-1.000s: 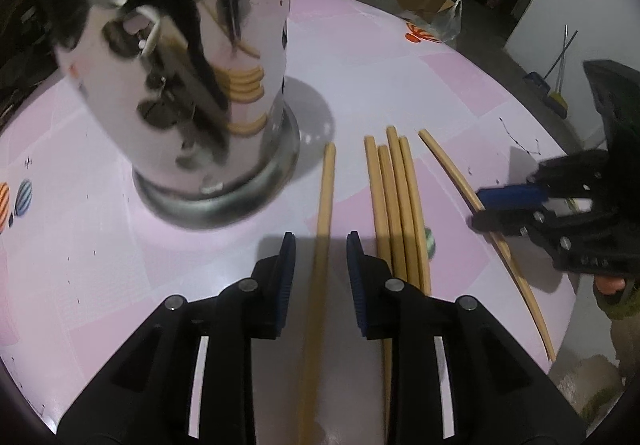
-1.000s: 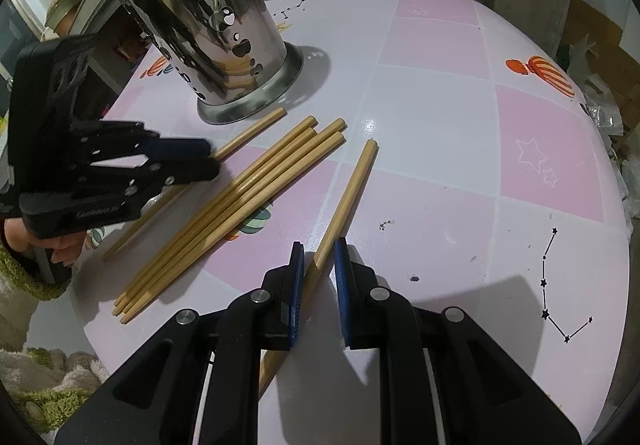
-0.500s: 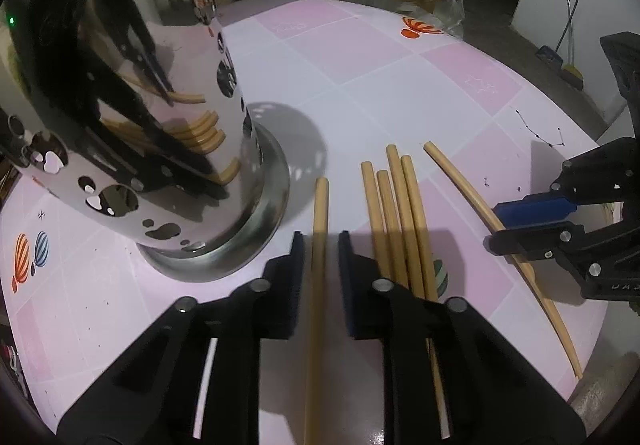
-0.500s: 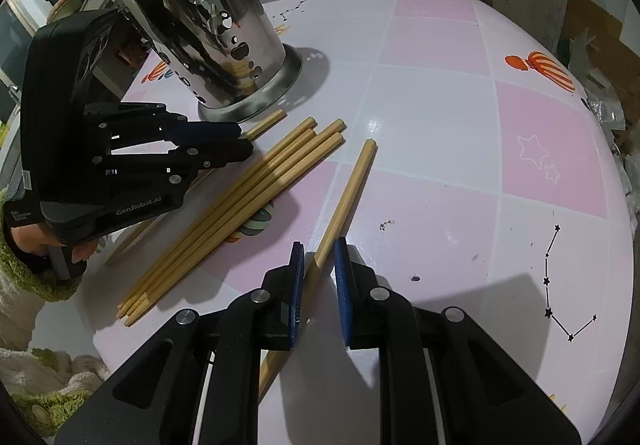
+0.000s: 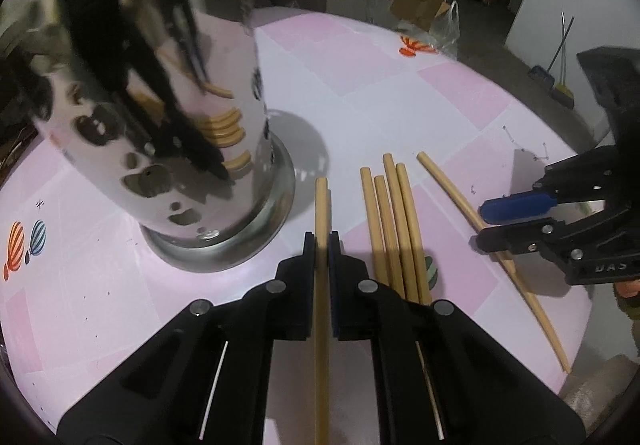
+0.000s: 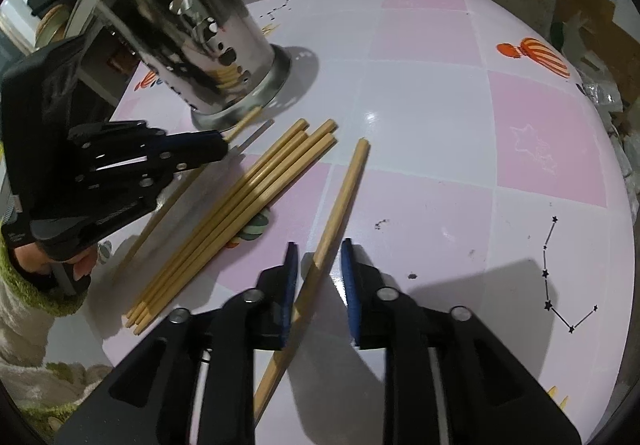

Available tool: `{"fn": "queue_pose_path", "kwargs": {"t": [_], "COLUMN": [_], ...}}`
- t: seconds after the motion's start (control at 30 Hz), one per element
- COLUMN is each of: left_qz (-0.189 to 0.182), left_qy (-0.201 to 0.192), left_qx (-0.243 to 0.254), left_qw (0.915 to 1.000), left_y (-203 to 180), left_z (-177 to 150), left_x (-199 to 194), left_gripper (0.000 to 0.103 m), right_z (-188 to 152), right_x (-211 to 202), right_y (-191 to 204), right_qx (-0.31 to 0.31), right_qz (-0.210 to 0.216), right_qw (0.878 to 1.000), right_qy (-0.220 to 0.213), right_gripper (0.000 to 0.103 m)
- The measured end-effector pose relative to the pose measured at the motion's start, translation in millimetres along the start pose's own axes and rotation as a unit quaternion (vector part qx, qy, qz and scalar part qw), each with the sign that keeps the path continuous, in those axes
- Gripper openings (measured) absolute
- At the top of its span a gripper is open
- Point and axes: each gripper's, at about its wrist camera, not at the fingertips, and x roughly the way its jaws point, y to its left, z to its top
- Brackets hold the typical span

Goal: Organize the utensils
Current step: 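Grasp a single chopstick from the bundle with the left tool, then lift the held chopsticks upright off the table with both tools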

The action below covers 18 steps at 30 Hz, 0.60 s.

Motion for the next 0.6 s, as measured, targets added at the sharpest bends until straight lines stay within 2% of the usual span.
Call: {"fn": "queue_pose_path", "kwargs": {"t": [0.07, 0.23, 0.4, 0.47, 0.53, 0.6], "left_qz": [0.000, 0.000, -0.001, -0.002, -0.008, -0.010], "left_qy": [-0.007, -0.029, -0.055, -0.065, -0.076, -0.086], "left_qx": [-0.005, -0.020, -0.038, -0.046, -0.055, -0.058], "left_qw": [1.0000, 0.9994, 0.9977, 0.9968, 0.9956, 0.9945], "left_y": [3.8, 12.1, 25.1, 30.4, 36.1, 38.6], "left_z": [-2.4, -5.5, -11.2, -14.2, -18.8, -21.5], "left_x": [-7.7, -25.4, -48.0, -56.6, -67.8, -77.2], "left_gripper": [0.005, 0.005, 0.005, 0.005, 0.006, 0.006], "right_z": [2.5, 11.9, 19.2, 20.9, 22.6, 23.6], "right_x": [-0.2, 5.0, 15.3, 19.0, 20.0, 19.8], "right_y": [0.0, 4.9, 25.9, 30.5, 31.2, 28.4], "right_qx": [0.002, -0.001, -0.037, -0.046, -0.037, -0.027], "right_qz": [-0.008, -0.033, -0.109, -0.131, -0.121, -0.116], "right_qw": [1.000, 0.999, 0.993, 0.990, 0.992, 0.993], "right_qy": [-0.002, 0.002, 0.003, 0.005, 0.009, 0.008], "right_gripper": [0.031, 0.031, 0.030, 0.021, 0.012, 0.008]}}
